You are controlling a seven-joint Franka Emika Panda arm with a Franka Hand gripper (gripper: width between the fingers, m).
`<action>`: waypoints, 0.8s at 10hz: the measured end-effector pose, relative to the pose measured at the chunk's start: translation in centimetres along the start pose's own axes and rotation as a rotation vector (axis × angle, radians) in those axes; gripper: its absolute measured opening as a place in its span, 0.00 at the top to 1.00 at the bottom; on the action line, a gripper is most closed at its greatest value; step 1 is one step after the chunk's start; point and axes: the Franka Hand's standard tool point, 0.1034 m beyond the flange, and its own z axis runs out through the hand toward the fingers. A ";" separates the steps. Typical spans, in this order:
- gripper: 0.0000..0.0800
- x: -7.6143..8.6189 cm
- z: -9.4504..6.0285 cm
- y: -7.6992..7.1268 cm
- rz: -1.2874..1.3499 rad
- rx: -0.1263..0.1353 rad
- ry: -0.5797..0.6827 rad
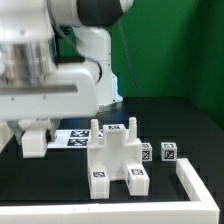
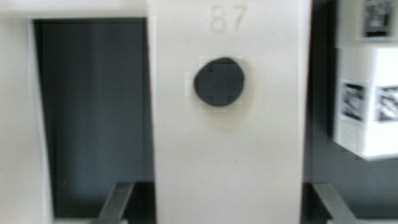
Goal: Assemble chair
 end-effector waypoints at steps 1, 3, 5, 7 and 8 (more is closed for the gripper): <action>0.64 0.1 -0.8 -0.9 0.003 0.002 0.011; 0.64 1.9 -0.6 -2.3 -0.024 -0.022 0.023; 0.64 1.9 -0.4 -2.0 -0.020 -0.021 0.022; 0.64 1.1 -0.9 -3.7 -0.007 -0.010 0.019; 0.64 0.4 -1.6 -5.3 0.006 -0.002 0.022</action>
Offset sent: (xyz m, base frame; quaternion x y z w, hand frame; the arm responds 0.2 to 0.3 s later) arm 0.0000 0.0000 0.0000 0.0000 0.0000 0.0000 1.0000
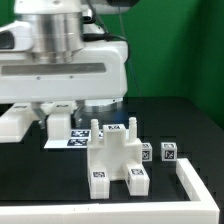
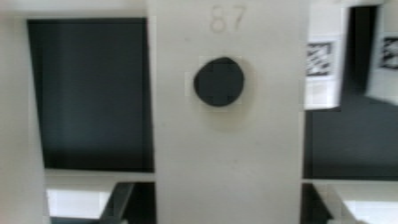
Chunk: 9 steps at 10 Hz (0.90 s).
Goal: Assemble chair
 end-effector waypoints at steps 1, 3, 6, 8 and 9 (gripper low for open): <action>0.64 -0.3 -0.8 -1.5 0.025 0.005 0.006; 0.64 -0.7 -1.5 -4.7 0.056 0.010 0.020; 0.64 -0.7 -1.2 -4.4 0.052 0.009 0.016; 0.64 -2.5 -1.0 -6.8 0.062 0.009 0.026; 0.64 -3.6 -0.7 -8.3 0.065 0.015 0.021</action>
Offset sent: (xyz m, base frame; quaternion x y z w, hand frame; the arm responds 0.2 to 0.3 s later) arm 0.0000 0.0000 0.0000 0.0000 0.0000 0.0000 1.0000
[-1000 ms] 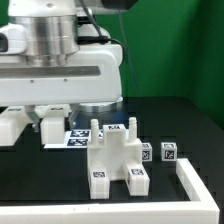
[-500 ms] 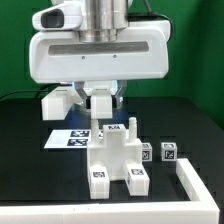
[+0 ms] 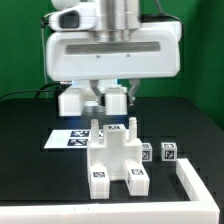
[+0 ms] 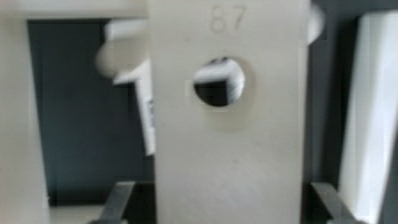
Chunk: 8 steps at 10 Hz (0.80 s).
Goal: Assemble chair
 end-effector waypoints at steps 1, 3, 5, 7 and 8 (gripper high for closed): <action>0.64 -0.2 0.3 -0.9 0.008 -0.001 -0.001; 0.64 -0.3 1.0 -2.0 0.008 0.005 0.017; 0.64 -0.3 1.0 -1.8 0.011 0.005 0.016; 0.64 -0.5 1.5 -1.9 0.003 0.001 0.022; 0.64 -0.9 2.0 -2.1 -0.016 -0.002 0.019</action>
Offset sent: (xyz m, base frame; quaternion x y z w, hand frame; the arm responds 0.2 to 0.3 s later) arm 0.0000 0.0000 0.0000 0.0000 0.0000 0.0000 1.0000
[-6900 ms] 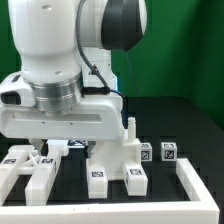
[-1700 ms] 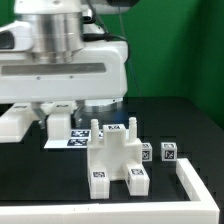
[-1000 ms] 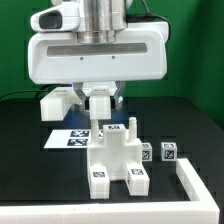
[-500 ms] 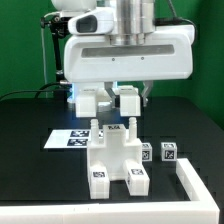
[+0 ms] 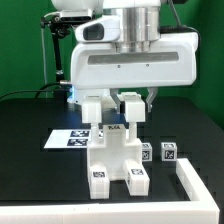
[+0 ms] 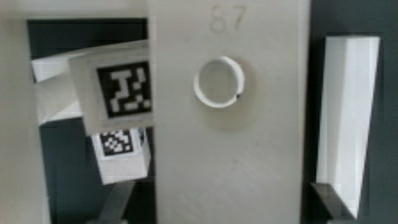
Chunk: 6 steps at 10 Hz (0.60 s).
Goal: Assemble chair
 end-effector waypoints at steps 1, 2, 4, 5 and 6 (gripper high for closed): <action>0.64 -0.2 0.4 0.0 -0.007 -0.002 -0.005; 0.64 -0.1 0.5 0.1 -0.009 -0.002 -0.002; 0.64 0.0 0.5 0.1 -0.014 -0.002 0.008; 0.64 0.0 0.5 0.0 -0.014 -0.002 0.008; 0.64 0.0 0.5 0.0 -0.013 -0.002 0.008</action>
Offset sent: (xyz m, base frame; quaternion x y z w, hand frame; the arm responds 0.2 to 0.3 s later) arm -0.0060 0.0009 -0.0096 -0.0019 0.0059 -0.0079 0.9999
